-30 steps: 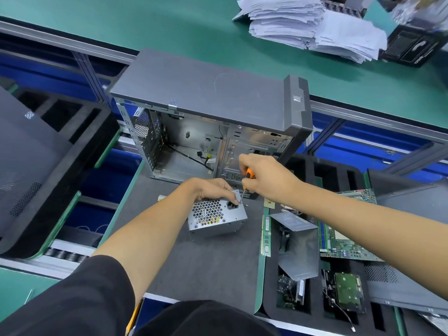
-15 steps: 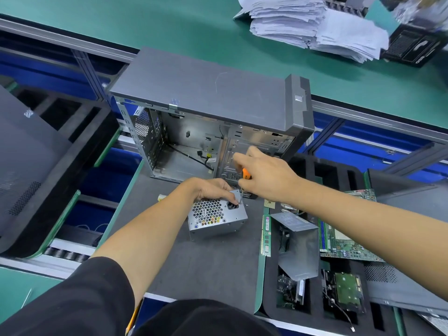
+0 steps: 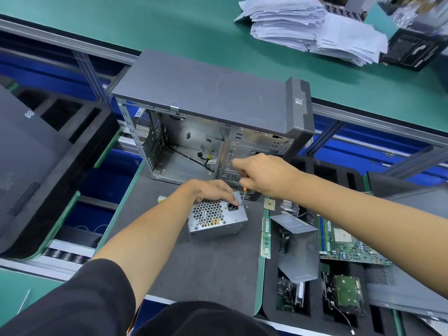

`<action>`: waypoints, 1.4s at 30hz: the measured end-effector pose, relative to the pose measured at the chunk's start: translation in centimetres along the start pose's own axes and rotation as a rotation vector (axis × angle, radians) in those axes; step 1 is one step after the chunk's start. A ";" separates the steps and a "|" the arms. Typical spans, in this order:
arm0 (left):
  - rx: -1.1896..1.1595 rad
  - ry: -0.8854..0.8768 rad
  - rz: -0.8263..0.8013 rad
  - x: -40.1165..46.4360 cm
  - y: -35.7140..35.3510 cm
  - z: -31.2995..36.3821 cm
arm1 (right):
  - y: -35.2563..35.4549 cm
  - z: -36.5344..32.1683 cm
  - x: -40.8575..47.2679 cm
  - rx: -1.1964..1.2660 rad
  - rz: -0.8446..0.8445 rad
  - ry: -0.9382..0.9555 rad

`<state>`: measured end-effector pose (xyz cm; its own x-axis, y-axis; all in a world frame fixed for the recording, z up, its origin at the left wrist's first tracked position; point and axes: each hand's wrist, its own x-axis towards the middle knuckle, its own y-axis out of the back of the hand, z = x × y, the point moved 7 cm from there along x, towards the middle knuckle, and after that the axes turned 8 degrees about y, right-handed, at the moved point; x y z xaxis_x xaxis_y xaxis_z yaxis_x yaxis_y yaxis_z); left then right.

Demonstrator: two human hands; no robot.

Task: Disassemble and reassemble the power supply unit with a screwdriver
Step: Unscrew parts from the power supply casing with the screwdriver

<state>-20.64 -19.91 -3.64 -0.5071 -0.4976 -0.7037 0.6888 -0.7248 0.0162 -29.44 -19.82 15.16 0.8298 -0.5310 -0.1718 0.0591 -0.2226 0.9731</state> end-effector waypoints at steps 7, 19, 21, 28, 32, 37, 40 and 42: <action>-0.022 -0.017 -0.029 -0.1 0.1 -0.2 | 0.4 -0.2 0.2 0.020 -0.003 0.026; -0.041 -0.017 -0.046 -0.3 -0.2 0.3 | 0.5 -0.7 -1.4 -0.029 0.073 0.089; -0.028 -0.017 -0.037 -0.3 -0.2 0.3 | 0.4 -0.7 -1.4 -0.041 0.070 0.100; -0.021 0.014 -0.003 -0.4 -0.1 0.1 | 0.4 -0.1 -1.3 -0.058 0.035 0.088; -0.018 0.012 0.010 -0.3 -0.2 0.3 | 0.6 0.2 -1.1 -0.192 0.007 0.063; -0.014 0.022 0.026 -0.5 -0.2 0.2 | 0.9 -1.1 -0.5 -0.192 -0.067 0.202; -0.014 0.016 0.045 -0.4 0.0 0.1 | 0.5 -2.0 -0.6 -0.179 -0.139 0.353; -0.009 0.002 0.050 -0.5 -0.1 0.2 | 0.4 -2.0 -0.5 -0.217 -0.133 0.353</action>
<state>-20.58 -19.74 -3.15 -0.4703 -0.5323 -0.7039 0.7180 -0.6946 0.0455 -28.75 -18.02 15.96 0.9437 -0.1887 -0.2718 0.2626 -0.0727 0.9622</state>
